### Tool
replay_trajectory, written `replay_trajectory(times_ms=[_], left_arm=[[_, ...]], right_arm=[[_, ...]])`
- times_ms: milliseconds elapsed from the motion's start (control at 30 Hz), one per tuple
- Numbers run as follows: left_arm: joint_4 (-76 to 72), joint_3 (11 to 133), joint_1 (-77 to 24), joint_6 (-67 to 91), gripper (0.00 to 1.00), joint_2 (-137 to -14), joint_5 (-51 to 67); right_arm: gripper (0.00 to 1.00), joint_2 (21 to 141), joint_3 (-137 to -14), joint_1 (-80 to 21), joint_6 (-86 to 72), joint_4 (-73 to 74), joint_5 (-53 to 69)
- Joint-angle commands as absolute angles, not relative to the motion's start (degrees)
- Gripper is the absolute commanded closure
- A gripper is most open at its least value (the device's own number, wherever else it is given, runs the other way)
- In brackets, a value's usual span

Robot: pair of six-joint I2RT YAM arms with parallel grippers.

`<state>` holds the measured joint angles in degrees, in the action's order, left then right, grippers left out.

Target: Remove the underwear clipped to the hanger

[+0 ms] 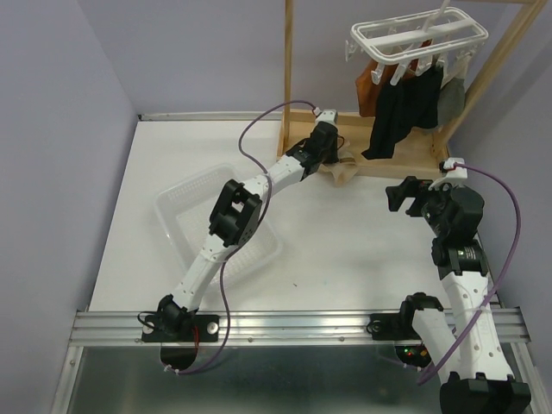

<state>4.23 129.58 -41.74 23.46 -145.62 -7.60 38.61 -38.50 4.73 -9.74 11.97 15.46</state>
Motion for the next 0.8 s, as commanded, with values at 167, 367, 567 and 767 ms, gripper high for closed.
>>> replay_trajectory(times_ms=[167,367,567,767], left_arm=[[-1.0,131.6,-42.2,19.3,1.0,-139.8,-7.2],[-6.5,122.7,-42.2,15.4,1.0,-122.8,-6.7],[-11.5,103.3,-42.1,11.6,1.0,-102.8,-8.3],[-10.3,96.2,-42.0,9.0,1.0,-88.1,-11.9]], right_arm=[[0.0,38.1,-39.8,5.6,-10.1,9.7,16.8],[0.0,37.1,-40.3,5.7,-6.2,9.8,19.8],[0.0,37.7,-40.4,5.9,-5.6,9.8,19.6],[0.0,38.9,-42.4,6.1,-3.8,9.8,19.5]])
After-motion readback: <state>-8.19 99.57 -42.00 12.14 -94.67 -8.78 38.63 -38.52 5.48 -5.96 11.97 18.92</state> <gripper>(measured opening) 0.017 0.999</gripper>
